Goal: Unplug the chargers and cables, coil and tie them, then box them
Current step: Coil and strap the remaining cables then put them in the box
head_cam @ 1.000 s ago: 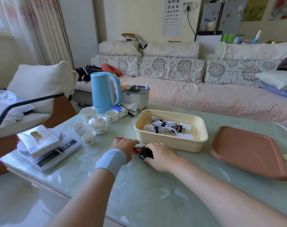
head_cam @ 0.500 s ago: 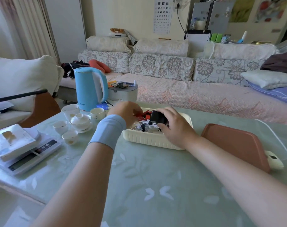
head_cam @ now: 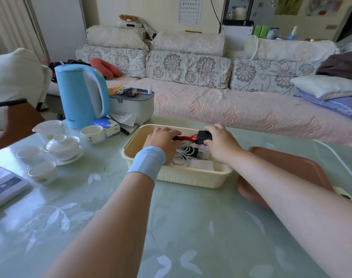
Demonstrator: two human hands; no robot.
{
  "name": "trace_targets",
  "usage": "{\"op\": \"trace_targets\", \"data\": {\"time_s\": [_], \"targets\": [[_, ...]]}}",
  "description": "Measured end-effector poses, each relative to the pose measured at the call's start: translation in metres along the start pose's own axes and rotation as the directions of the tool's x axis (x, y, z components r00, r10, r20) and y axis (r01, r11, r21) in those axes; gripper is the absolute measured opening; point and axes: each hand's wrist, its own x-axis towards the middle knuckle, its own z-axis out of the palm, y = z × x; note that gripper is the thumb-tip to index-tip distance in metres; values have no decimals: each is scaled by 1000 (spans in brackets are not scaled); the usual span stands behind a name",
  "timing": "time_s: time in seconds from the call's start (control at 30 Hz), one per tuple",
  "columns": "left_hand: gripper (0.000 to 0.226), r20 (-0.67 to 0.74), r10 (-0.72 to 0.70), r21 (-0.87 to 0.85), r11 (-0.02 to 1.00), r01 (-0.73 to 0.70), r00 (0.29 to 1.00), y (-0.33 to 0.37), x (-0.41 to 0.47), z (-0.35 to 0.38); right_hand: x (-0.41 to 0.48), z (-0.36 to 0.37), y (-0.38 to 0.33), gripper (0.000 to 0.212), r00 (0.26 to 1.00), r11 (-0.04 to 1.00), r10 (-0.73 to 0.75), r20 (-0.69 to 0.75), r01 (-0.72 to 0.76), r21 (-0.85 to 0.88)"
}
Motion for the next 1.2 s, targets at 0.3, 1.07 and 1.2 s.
{"op": "trace_targets", "data": {"time_s": [0.3, 1.07, 1.2], "targets": [[51, 228, -56, 153, 988, 21, 972, 20, -6, -5, -16, -7, 5, 41, 997, 998, -22, 79, 26, -50], [56, 298, 370, 44, 916, -400, 880, 197, -96, 9, -184, -102, 74, 36, 988, 771, -49, 146, 130, -623], [47, -42, 477, 98, 876, -472, 878, 192, -82, -1, -175, -114, 64, 41, 931, 739, -327, -163, 144, -659]]}}
